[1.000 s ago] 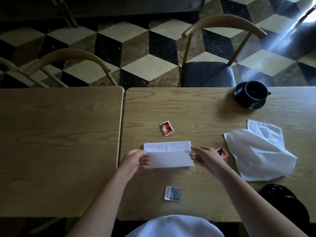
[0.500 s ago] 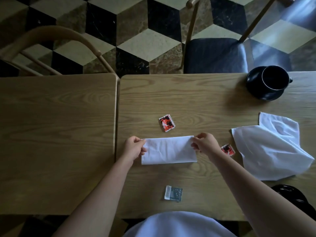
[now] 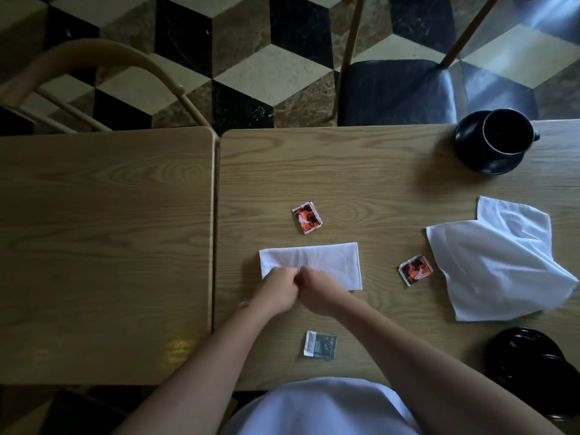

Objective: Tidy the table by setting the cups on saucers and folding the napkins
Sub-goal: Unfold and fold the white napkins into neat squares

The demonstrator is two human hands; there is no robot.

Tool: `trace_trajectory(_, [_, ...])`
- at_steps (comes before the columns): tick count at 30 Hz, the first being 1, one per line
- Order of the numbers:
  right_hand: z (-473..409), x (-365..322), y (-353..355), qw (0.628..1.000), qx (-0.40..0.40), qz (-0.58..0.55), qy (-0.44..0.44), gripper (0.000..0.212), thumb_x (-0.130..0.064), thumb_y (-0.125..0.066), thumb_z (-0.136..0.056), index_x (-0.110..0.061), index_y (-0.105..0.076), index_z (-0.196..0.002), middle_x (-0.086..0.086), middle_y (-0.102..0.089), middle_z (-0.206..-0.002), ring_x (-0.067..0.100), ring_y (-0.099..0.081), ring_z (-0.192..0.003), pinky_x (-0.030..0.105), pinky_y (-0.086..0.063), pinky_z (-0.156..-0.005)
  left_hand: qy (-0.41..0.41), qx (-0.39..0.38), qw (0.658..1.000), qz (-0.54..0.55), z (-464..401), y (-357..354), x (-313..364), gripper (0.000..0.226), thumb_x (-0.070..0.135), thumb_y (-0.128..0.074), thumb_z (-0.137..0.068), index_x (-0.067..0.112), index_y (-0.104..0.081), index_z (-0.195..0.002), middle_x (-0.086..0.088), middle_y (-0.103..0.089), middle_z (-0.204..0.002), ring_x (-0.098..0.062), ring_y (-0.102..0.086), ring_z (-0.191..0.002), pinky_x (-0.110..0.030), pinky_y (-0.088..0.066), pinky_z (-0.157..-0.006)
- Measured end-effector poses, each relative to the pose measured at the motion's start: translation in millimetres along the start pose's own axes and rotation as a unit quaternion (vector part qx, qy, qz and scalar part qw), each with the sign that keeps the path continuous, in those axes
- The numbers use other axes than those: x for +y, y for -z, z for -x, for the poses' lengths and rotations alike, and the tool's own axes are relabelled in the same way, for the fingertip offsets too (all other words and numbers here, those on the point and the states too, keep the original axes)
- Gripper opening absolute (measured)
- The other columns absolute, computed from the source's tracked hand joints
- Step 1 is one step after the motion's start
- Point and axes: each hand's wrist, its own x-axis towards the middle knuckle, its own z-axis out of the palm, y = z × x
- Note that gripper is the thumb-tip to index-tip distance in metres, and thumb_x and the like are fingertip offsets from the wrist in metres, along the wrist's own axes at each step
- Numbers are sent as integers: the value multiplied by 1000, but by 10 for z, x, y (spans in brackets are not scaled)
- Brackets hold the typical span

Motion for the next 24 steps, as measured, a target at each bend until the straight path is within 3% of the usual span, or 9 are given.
trace_trajectory(3, [-21,21,-64,1000,7,-18,-17,5,-17,-51,-85,-17,-47,-88,13,-69,-97,25,-54,-77,31,-36,-63,25,3,1000,4,-21,-27,4,22,5,-42,-82,20,-50,-68,-12,-71,-91,-30,-64,-87,-39,-52,-73])
trace_trajectory(5, [-24,33,-54,1000,8,-21,-11,7,-18,-53,-84,-17,-46,-85,13,-68,-95,24,-53,-75,31,-35,-60,23,9,1000,3,-36,-51,22,22,5,-43,-82,21,-48,-67,-13,-70,-92,-31,-63,-87,-35,-49,-70])
trace_trajectory(8, [-28,119,-44,1000,25,4,-9,10,-18,-49,-87,-18,-50,-77,16,-70,-91,27,-57,-69,29,-33,-53,24,22,999,21,-45,-47,-3,20,4,-45,-81,19,-56,-73,-12,-71,-93,-28,-62,-88,-32,-48,-72])
trace_trajectory(11, [22,380,33,996,69,54,-35,17,-18,-41,-91,-14,-58,-90,18,-71,-99,37,-65,-86,31,-41,-64,43,61,996,52,-29,-6,-156,23,2,-45,-84,13,-65,-79,-9,-71,-87,-24,-63,-83,-31,-51,-74])
trace_trajectory(17, [207,949,460,989,85,69,-95,10,-21,-47,-84,-22,-56,-83,7,-71,-89,29,-62,-77,30,-40,-62,66,120,989,51,31,-46,-245,21,3,-45,-87,7,-66,-84,-8,-69,-89,-23,-62,-84,-32,-51,-74])
trace_trajectory(21, [131,901,578,988,53,93,-107,19,-25,-46,-85,-17,-63,-85,8,-69,-87,32,-65,-83,29,-44,-64,120,128,975,135,28,-126,-243,14,10,-51,-88,6,-63,-80,-8,-68,-81,-25,-62,-75,-36,-50,-70])
trace_trajectory(24, [68,798,705,980,122,116,-105,17,-28,-49,-80,-15,-59,-77,7,-65,-78,33,-65,-80,29,-39,-59,179,129,939,266,66,-124,-263,15,9,-51,-88,11,-57,-74,-12,-59,-71,-23,-55,-67,-32,-42,-62])
